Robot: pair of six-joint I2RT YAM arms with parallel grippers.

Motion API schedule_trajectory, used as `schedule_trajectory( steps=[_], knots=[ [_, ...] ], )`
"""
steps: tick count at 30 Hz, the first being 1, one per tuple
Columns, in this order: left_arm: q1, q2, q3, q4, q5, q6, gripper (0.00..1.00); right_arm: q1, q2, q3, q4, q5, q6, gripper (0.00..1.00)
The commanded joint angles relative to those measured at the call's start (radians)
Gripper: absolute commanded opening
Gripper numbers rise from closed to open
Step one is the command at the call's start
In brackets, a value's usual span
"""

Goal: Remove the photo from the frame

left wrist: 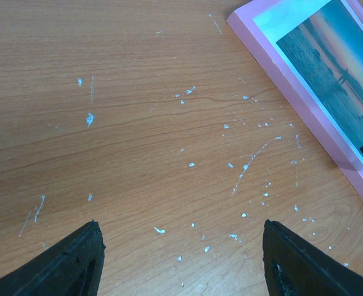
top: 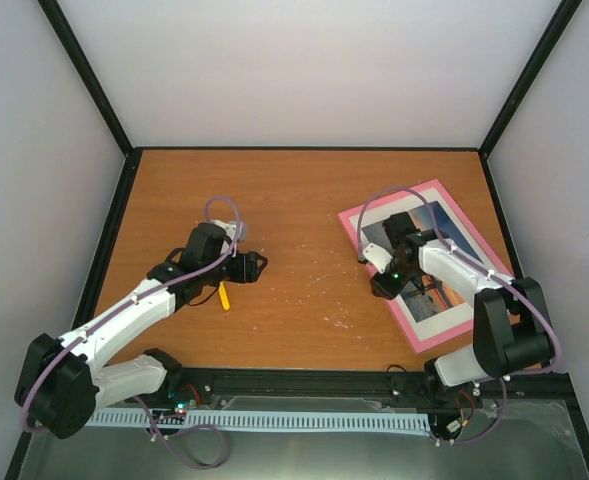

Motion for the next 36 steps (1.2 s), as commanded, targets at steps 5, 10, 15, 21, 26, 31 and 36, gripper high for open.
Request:
schedule_trajectory(
  steps=[5, 10, 15, 21, 26, 31, 36],
  knots=[
    [-0.013, -0.023, -0.013, 0.064, -0.003, 0.011, 0.7, 0.011, 0.068, 0.047, 0.049, 0.042, 0.032, 0.35],
    [-0.013, -0.045, -0.028, 0.08, 0.028, 0.017, 0.7, 0.011, 0.092, 0.049, 0.092, 0.11, 0.057, 0.35],
    [-0.012, -0.045, -0.03, 0.081, 0.026, 0.024, 0.7, 0.011, 0.128, 0.065, 0.11, 0.128, 0.075, 0.35],
    [-0.012, -0.025, -0.029, 0.092, 0.031, 0.022, 0.71, 0.011, 0.14, 0.074, 0.109, 0.125, 0.07, 0.33],
    [-0.013, -0.023, -0.03, 0.096, 0.033, 0.02, 0.71, 0.01, 0.155, 0.073, 0.115, 0.125, 0.065, 0.3],
    [-0.013, -0.028, -0.032, 0.097, 0.03, 0.021, 0.72, 0.012, 0.175, 0.075, 0.122, 0.121, 0.065, 0.28],
    [-0.013, -0.039, -0.036, 0.097, 0.026, 0.012, 0.72, 0.039, 0.18, 0.067, 0.125, 0.12, 0.052, 0.25]
  ],
)
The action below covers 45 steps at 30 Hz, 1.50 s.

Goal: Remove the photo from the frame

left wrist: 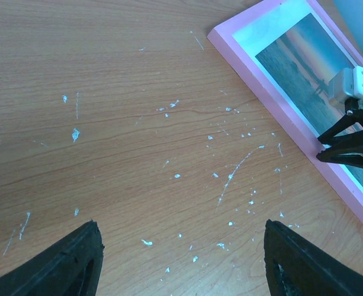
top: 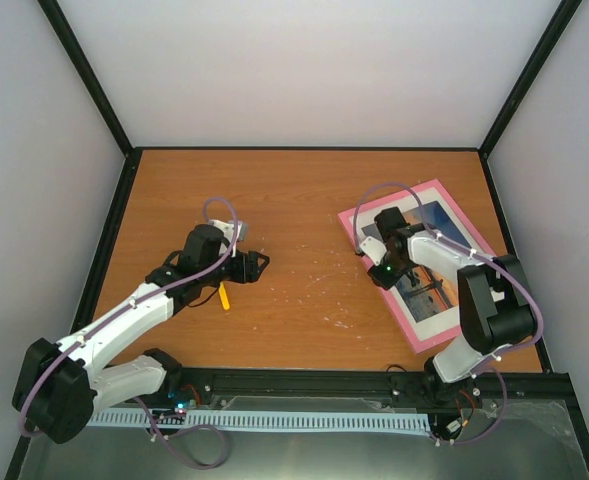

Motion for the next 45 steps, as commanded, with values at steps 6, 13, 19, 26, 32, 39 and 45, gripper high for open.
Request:
schedule_trajectory(
  steps=[6, 13, 19, 26, 32, 39, 45],
  knots=[
    [-0.012, -0.027, -0.011, 0.029, 0.0, 0.002, 0.72, 0.115, 0.026, -0.001, 0.024, -0.007, -0.034, 0.23],
    [-0.012, -0.048, -0.02, 0.033, -0.003, -0.011, 0.72, 0.29, 0.026, -0.03, 0.014, -0.028, -0.101, 0.23],
    [-0.013, -0.054, -0.025, 0.035, -0.002, -0.017, 0.72, 0.43, -0.065, -0.084, -0.021, -0.078, -0.193, 0.22],
    [-0.015, -0.054, -0.027, 0.034, -0.01, -0.016, 0.72, 0.414, -0.271, -0.142, -0.077, -0.011, -0.227, 0.51],
    [-0.016, -0.025, -0.02, 0.047, 0.003, -0.01, 0.75, 0.406, -0.345, -0.185, -0.122, 0.0, -0.232, 0.6],
    [-0.029, 0.032, 0.025, 0.052, 0.018, 0.053, 0.73, 0.406, -0.308, -0.217, -0.148, 0.014, -0.259, 0.58],
    [-0.112, 0.039, 0.032, 0.073, -0.017, 0.179, 0.73, 0.406, -0.294, -0.272, -0.098, 0.132, -0.274, 0.52]
  ],
)
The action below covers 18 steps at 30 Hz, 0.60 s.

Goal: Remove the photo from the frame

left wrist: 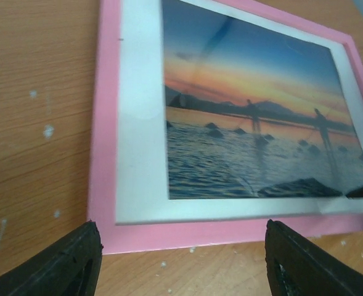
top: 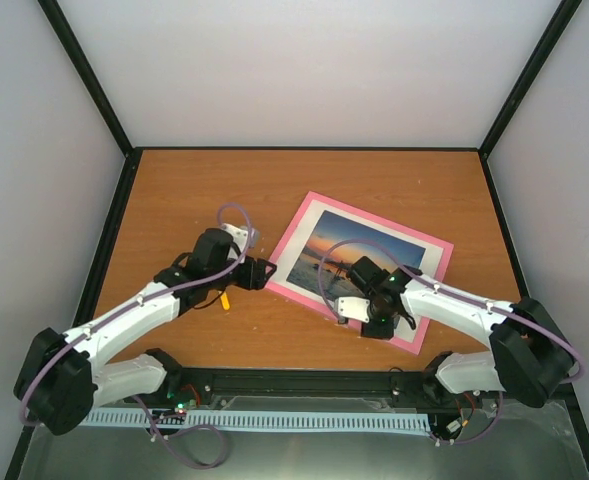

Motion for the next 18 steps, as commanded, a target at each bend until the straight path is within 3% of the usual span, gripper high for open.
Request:
schedule_trajectory(
  steps=[1, 5, 11, 15, 18],
  knots=[
    [-0.092, -0.004, 0.044, 0.052, -0.029, 0.137, 0.73, -0.006, 0.008, -0.045, 0.034, 0.124, -0.03, 0.52],
    [-0.168, 0.014, 0.04, 0.092, -0.033, 0.215, 0.7, -0.052, -0.017, -0.068, 0.07, 0.199, -0.076, 0.5],
    [-0.249, 0.065, 0.052, 0.102, -0.024, 0.313, 0.64, -0.263, -0.042, -0.047, 0.13, 0.184, -0.174, 0.5],
    [-0.276, 0.096, 0.078, 0.104, -0.027, 0.389, 0.65, -0.351, -0.097, -0.009, 0.061, 0.015, -0.208, 0.54],
    [-0.285, 0.133, 0.107, 0.104, 0.021, 0.472, 0.77, -0.394, -0.163, 0.037, -0.016, -0.212, -0.189, 0.58]
  ],
)
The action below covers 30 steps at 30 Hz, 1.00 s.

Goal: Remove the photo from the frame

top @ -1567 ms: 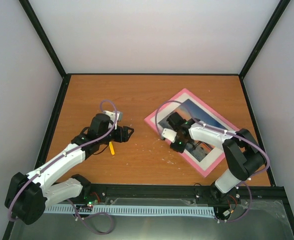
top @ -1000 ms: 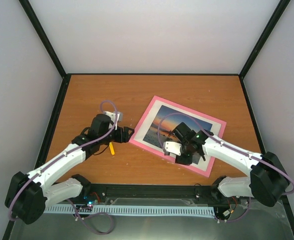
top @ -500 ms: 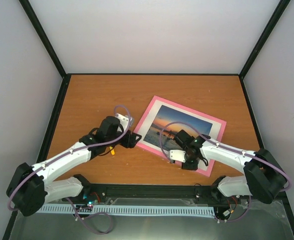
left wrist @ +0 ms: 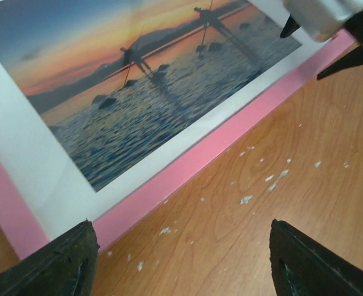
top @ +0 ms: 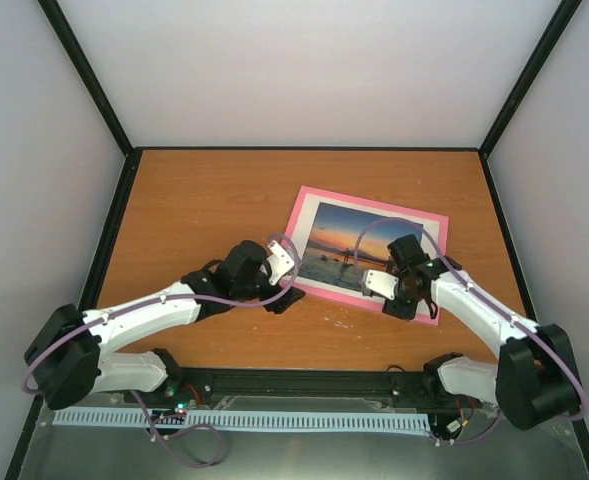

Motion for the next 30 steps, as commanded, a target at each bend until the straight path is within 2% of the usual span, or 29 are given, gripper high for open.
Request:
schedule_trajectory(
  steps=[1, 3, 5, 8, 10, 13, 15, 19, 21, 24, 26, 28, 30],
  knots=[
    [-0.021, 0.05, 0.077, 0.045, 0.083, 0.181, 0.79, -0.065, -0.104, 0.089, -0.092, -0.358, -0.004, 0.59],
    [-0.021, 0.097, 0.085, 0.071, 0.095, 0.242, 0.79, -0.111, -0.138, 0.13, -0.087, -0.519, 0.056, 0.61],
    [-0.021, 0.156, 0.115, 0.083, 0.103, 0.295, 0.77, -0.155, -0.148, 0.151, -0.024, -0.606, 0.17, 0.61],
    [-0.021, 0.236, 0.159, 0.101, 0.226, 0.401, 0.6, -0.232, -0.161, 0.084, 0.164, -0.682, 0.316, 0.6],
    [-0.021, 0.292, 0.179, 0.108, 0.247, 0.42, 0.57, -0.237, -0.169, 0.071, 0.224, -0.628, 0.314, 0.61],
    [-0.024, 0.348, 0.191, 0.135, 0.256, 0.428, 0.55, -0.237, -0.176, 0.057, 0.307, -0.449, 0.378, 0.6],
    [-0.034, 0.359, 0.183, 0.187, 0.229, 0.43, 0.53, -0.237, -0.166, 0.058, 0.301, -0.444, 0.399, 0.6],
    [-0.044, 0.398, 0.217, 0.182, 0.207, 0.441, 0.51, -0.239, -0.133, 0.199, 0.19, -0.435, 0.472, 0.61],
    [-0.049, 0.432, 0.241, 0.17, 0.19, 0.454, 0.5, -0.256, -0.14, 0.226, 0.204, -0.501, 0.517, 0.61],
    [-0.056, 0.499, 0.305, 0.123, 0.141, 0.439, 0.49, -0.26, -0.156, 0.145, 0.279, -0.568, 0.469, 0.62],
    [-0.057, 0.568, 0.409, 0.011, 0.13, 0.418, 0.4, -0.26, -0.146, 0.114, 0.292, -0.529, 0.435, 0.65],
    [-0.069, 0.587, 0.431, 0.013, 0.144, 0.426, 0.39, -0.26, -0.135, 0.115, 0.288, -0.495, 0.444, 0.65],
    [-0.088, 0.578, 0.394, 0.065, 0.17, 0.459, 0.41, -0.26, -0.138, 0.115, 0.295, -0.519, 0.453, 0.65]
  ],
)
